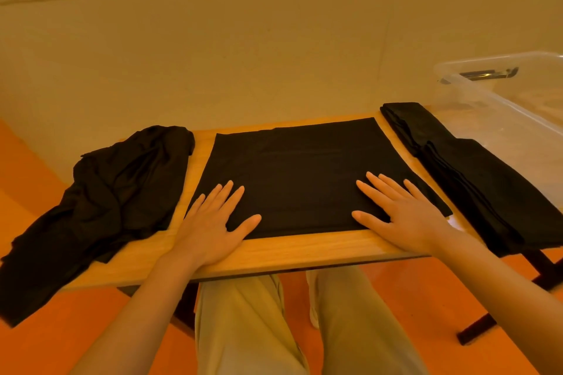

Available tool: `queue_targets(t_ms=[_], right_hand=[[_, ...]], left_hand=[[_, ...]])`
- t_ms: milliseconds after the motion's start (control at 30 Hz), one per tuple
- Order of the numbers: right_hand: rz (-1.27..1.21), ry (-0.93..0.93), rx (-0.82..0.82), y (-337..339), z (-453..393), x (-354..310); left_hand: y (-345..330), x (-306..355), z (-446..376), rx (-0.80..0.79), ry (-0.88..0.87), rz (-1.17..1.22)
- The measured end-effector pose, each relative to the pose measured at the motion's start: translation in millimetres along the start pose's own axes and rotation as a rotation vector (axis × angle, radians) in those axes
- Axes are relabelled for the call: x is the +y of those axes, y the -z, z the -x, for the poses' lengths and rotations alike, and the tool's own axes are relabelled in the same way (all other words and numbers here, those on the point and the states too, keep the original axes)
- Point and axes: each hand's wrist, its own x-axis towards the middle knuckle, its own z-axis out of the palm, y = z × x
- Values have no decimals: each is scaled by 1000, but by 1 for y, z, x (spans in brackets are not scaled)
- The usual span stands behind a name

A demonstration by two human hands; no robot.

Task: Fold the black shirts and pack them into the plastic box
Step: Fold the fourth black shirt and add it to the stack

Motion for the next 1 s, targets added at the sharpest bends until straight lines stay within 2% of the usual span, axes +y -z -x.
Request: queue_targets(t_ms=[200,433,533,633,867,1000], right_hand=[[-72,-116,-60,10,40,18],[-52,-15,-46,4,75,27],[-33,27,-20,1,72,29],[18,112,8,-4,75,26],[-9,224,293,-12,98,36],[-53,294,380,-17,106,45]], left_hand=[[4,-10,39,99,-41,90],[4,-29,84,35,-104,46],[0,-32,83,106,-134,48],[-3,-35,88,228,-262,-3],[-2,-47,111,333,-372,-21],[0,-48,123,360,-405,-12]])
